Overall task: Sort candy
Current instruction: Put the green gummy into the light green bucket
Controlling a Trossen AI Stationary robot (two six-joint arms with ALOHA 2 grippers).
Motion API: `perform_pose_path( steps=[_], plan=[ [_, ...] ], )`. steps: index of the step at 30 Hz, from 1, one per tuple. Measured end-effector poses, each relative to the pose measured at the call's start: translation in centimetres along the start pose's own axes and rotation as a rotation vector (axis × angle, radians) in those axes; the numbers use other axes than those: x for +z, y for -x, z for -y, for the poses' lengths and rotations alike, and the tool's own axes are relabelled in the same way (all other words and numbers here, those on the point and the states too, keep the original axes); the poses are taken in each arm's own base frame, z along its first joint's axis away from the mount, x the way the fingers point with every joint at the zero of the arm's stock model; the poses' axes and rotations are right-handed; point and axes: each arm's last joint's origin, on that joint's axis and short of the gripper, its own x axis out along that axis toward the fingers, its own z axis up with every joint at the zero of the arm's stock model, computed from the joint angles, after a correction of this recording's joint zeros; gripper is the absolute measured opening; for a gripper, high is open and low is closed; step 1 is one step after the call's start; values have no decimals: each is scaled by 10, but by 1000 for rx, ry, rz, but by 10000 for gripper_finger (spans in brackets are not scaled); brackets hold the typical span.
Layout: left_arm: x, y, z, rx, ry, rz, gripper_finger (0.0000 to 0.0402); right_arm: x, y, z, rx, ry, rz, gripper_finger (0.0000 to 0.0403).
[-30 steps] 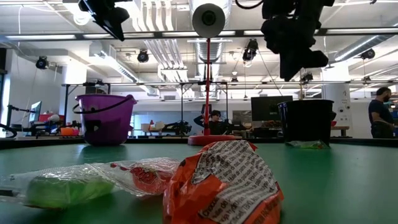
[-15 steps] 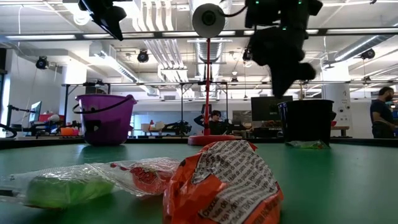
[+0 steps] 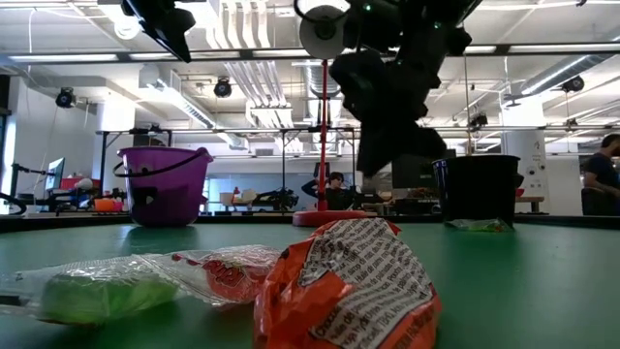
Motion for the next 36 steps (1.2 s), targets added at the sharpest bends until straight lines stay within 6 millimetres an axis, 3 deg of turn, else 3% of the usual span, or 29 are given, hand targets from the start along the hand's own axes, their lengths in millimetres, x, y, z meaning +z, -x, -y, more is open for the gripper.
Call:
perform_pose_path(
  steps=[10,18,22,36],
  plan=[
    [0,0,0,0,0,-2,150,4,0,-1,19,37,24,59],
    [0,-1,1,-2,10,-3,150,13,1,28,-19,-7,-69,59],
    [0,-1,1,-20,20,1,150,20,4,36,69,-44,-131,59],
    [1,0,1,-20,25,7,150,25,2,41,105,-35,-86,59]
  ],
)
